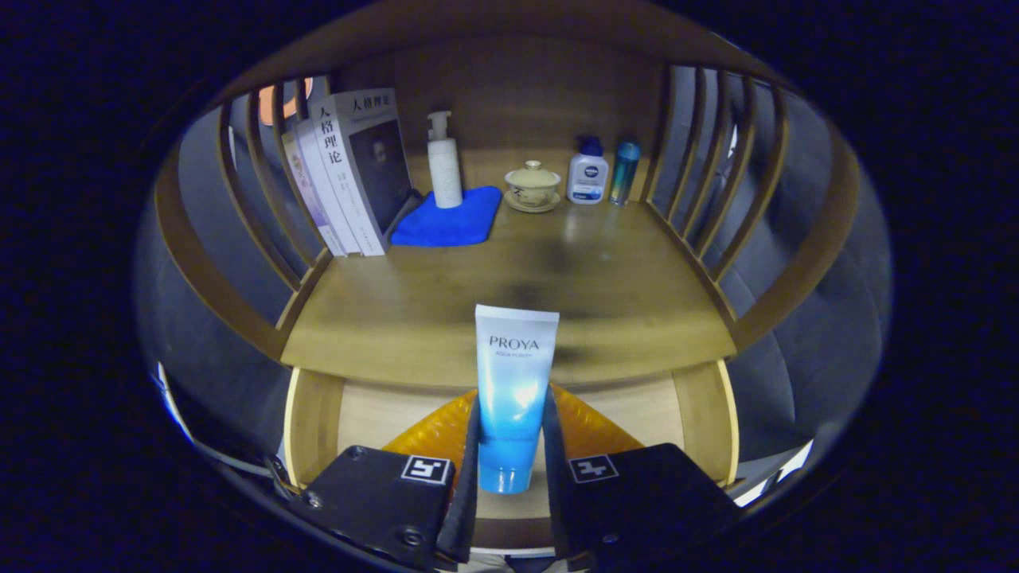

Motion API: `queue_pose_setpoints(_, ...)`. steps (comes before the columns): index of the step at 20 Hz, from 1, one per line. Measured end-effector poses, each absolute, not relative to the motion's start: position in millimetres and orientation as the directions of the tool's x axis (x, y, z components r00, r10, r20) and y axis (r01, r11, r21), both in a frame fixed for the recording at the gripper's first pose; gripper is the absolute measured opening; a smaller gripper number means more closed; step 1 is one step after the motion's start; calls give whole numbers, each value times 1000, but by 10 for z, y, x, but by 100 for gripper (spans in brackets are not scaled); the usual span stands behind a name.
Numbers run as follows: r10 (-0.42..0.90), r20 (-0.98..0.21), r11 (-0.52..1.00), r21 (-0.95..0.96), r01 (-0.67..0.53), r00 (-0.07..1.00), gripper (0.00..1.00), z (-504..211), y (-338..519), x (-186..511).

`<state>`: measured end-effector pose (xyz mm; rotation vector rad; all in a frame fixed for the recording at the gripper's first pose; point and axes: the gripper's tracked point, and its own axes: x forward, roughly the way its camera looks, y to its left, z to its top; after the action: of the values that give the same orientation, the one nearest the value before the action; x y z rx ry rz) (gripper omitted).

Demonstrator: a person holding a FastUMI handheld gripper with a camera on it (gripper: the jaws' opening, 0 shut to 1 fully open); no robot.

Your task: Pull open the drawer, take out the items inside it, and place them on the countertop above the cabinet.

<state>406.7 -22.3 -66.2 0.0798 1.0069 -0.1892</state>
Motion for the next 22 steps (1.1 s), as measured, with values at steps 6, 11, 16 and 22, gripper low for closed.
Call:
queue_pose_setpoints(6, -151, -845, 970, -26, 242, 513, 41, -664, -253, 4583)
queue_pose_setpoints(11, -197, -862, 956, -62, 288, 468, 41, -802, -323, 4884)
queue_pose_setpoints(16, -223, -868, 952, -95, 292, 444, 41, -997, -326, 5076)
queue_pose_setpoints(22, -258, -866, 950, -148, 274, 428, 41, -1131, -421, 5189)
